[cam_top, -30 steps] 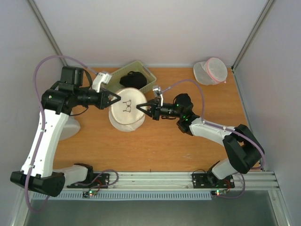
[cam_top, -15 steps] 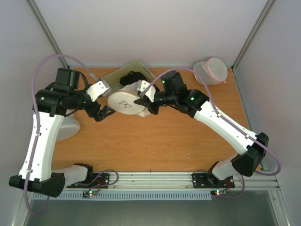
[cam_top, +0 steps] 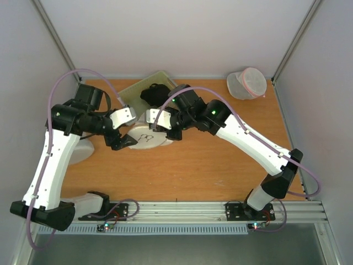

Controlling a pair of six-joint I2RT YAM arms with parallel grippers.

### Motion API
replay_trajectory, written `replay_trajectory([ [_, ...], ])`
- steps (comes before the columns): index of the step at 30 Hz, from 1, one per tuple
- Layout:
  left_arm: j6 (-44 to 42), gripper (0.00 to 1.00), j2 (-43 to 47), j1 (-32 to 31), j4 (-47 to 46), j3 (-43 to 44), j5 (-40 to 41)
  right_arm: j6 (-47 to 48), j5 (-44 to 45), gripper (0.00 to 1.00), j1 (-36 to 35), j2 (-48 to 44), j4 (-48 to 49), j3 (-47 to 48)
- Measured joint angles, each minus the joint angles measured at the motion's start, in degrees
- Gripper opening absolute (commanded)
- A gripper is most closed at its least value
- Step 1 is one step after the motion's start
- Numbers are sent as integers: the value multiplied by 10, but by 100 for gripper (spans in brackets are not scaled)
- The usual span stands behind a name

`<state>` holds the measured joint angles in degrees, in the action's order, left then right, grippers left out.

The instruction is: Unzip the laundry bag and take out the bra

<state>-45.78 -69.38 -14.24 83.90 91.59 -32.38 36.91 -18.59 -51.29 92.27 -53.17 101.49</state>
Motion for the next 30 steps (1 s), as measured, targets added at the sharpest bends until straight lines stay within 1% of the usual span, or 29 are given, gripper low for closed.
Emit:
replay_trajectory([
  [1, -2, 80, 0, 0, 1, -3, -9, 3, -1, 1, 0, 0, -1, 3],
  [2, -3, 75, 1, 0, 2, -8, -17, 9, -1, 1, -2, 0, -4, 8],
  [4, -4, 63, 1, -1, 3, -19, -29, 14, -2, 1, -2, 0, -5, 14],
  [5, -6, 55, 1, -2, 2, -25, -31, 16, -2, 1, -3, 0, -7, 17],
  [7, -5, 35, 1, -3, -2, -36, -29, 23, -3, 1, -5, 0, -11, 20],
  [9, 0, 13, 1, -3, -7, -44, -23, 27, -5, 1, -7, 0, -14, 20],
  [10, 4, 3, 1, -3, -8, -47, -23, 28, -5, 3, -7, 0, -16, 20],
  [11, 6, 1, 1, -3, -9, -49, -24, 28, -5, 12, -7, 0, -17, 20],
  [12, 4, 1, 1, -3, -8, -51, -29, 27, -3, 35, -7, 0, -16, 20],
  [13, 6, 1, 1, -3, -9, -52, -33, 21, 5, 49, -7, -1, -12, 20],
  [14, 12, 1, 1, -3, -9, -52, -39, 17, 14, 61, -7, -3, -4, 19],
  [15, 21, 1, 1, -3, -11, -52, -45, 9, 31, 69, -7, -7, 17, 12],
  [18, 103, 1, 2, -3, -43, -56, -54, -30, 92, 84, 0, -35, 98, -30],
  [20, 183, 1, 4, -1, -78, -61, -46, -69, 133, 88, 12, -61, 158, -66],
  [21, 224, 1, 5, 3, -95, -62, -42, -93, 156, 88, 23, -76, 192, -85],
  [22, 273, 1, 5, 11, -114, -63, -37, -119, 181, 86, 35, -91, 225, -103],
  [24, 356, 1, 5, 34, -145, -62, -25, -164, 220, 77, 52, -118, 276, -134],
  [26, 431, 1, 5, 59, -167, -61, -9, -211, 241, 73, 63, -148, 327, -170],
  [28, 496, 1, 5, 79, -183, -57, 0, -251, 239, 71, 54, -175, 379, -211],
  [30, 540, 1, 5, 87, -191, -52, 2, -280, 231, 68, 17, -193, 436, -258],
])
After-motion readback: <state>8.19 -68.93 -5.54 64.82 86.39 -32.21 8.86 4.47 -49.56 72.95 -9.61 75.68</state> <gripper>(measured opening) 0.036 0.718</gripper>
